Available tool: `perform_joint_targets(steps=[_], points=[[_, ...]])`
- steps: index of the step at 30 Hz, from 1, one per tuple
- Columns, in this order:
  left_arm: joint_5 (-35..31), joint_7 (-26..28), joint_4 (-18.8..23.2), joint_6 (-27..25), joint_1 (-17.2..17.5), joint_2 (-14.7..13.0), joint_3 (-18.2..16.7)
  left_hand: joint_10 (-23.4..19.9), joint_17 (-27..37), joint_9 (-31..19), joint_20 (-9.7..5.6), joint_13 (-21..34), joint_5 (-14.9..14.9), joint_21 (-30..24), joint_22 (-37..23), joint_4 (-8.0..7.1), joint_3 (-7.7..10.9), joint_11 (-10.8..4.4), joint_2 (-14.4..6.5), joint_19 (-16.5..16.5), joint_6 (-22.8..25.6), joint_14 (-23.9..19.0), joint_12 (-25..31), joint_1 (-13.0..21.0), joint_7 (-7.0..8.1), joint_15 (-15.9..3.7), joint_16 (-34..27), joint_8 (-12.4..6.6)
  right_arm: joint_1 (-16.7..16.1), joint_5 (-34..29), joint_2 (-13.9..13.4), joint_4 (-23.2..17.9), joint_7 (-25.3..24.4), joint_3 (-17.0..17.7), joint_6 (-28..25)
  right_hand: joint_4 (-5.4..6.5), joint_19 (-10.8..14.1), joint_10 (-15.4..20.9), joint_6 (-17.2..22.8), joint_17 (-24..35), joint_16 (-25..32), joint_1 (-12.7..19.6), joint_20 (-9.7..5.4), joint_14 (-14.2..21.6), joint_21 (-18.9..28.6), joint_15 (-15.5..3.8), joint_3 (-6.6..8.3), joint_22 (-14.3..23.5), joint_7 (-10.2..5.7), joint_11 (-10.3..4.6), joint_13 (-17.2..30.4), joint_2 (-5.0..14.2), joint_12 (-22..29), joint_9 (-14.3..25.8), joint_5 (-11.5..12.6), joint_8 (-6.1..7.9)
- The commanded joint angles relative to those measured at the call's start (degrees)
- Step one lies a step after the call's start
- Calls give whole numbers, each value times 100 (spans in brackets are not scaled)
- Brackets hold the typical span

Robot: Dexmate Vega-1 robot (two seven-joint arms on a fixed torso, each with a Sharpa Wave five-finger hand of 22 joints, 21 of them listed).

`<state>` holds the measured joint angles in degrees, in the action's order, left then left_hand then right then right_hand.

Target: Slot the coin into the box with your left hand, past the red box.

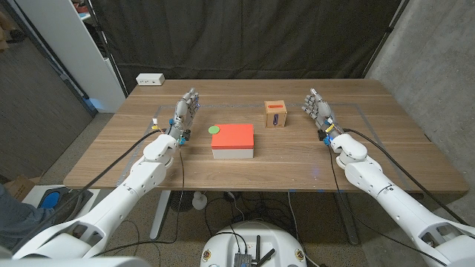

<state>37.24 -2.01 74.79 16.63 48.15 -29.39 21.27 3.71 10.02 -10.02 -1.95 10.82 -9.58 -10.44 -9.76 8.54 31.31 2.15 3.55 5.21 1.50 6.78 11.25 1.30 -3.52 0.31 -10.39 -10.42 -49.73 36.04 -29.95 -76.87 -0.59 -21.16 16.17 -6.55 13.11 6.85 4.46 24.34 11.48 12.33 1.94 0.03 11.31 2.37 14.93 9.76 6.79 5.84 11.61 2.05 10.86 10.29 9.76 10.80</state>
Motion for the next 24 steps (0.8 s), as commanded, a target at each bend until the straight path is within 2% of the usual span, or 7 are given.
perform_joint_targets(steps=[1, 9, 13, 15, 19, 21, 24], points=[[-25, -64, 26, -22, 4, -26, 42, 0, 26, -8, -370, 5, -26, -39, -29, 1, 35, 7, 35, 29, 56, -7, 44, 17, -41, -18, -47, -55, -239, -95, -59, -303, -313, 45, -20, -8, 47, 59, 14, 19, 38, 54, -4, 20, 26, 52, 44, 29, 41, -22, 12, -9, 43, 23, 34, 28], [-11, 159, 169, -82, 98, -33, -25, -168, 22, -5, -304, -1, -28, -76, -28, 4, 42, -12, -10, -57, 227, -168, 103, 51, 3, -21, -86, -93, -328, -126, -70, -439, -448, 77, -17, -12, 62, 83, 21, 8, 47, 53, 6, 44, 29, 46, 45, 29, 36, -16, 1, 2, 50, 23, 35, 30], [80, 202, 337, -328, 141, -133, -60, -528, 25, -6, 27, 2, -25, -126, -31, 16, 42, 76, -54, -252, 303, -605, 198, 87, 120, 128, -173, -58, -351, -158, -73, -480, -491, 68, -26, -16, 67, 101, 27, 0, 54, 54, 8, 64, 29, 54, 47, 29, 32, -5, -5, 9, 55, 23, 36, 32], [59, 331, 485, -506, 175, -209, -63, -900, 45, -11, 236, 17, -23, -219, -44, 11, 22, 128, -59, -624, 272, -1195, 280, 76, 173, 139, -284, -39, -363, -175, -61, -482, -512, 63, -8, -17, 72, 114, 31, -3, 56, 54, 10, 69, 30, 58, 48, 29, 33, -1, -7, 13, 60, 23, 36, 34], [57, 823, 890, -975, 297, -309, -113, -1903, 73, -13, 375, 50, -24, -526, -96, 15, 21, 123, -65, -1717, 481, -2260, 517, 80, 184, 53, -468, -80, -395, -185, -30, -496, -563, 68, 25, -21, 85, 135, 62, -11, 58, 55, 18, 77, 33, 58, 50, 29, 41, 12, -13, 20, 66, 23, 36, 45], [79, 971, 1024, -1158, 328, -346, -131, -2609, 87, -15, 392, 69, -33, -761, -148, 31, 63, 25, -92, -2391, 643, -3018, 679, 115, 146, -49, -623, -96, -414, -179, -21, -512, -591, 76, 22, -23, 90, 135, 61, -14, 61, 56, 22, 87, 34, 62, 51, 29, 40, -2, -15, 24, 65, 23, 37, 44], [74, 1117, 1166, -1354, 350, -402, -137, -3368, 109, -17, 376, 94, -42, -1013, -220, 37, 125, -47, -131, -2972, 861, -3841, 848, 149, 51, -214, -818, -126, -433, -183, -19, -524, -608, 80, 30, -26, 109, 150, 74, -20, 66, 56, 27, 100, 40, 63, 52, 29, 39, 4, -19, 30, 69, 23, 37, 48]])
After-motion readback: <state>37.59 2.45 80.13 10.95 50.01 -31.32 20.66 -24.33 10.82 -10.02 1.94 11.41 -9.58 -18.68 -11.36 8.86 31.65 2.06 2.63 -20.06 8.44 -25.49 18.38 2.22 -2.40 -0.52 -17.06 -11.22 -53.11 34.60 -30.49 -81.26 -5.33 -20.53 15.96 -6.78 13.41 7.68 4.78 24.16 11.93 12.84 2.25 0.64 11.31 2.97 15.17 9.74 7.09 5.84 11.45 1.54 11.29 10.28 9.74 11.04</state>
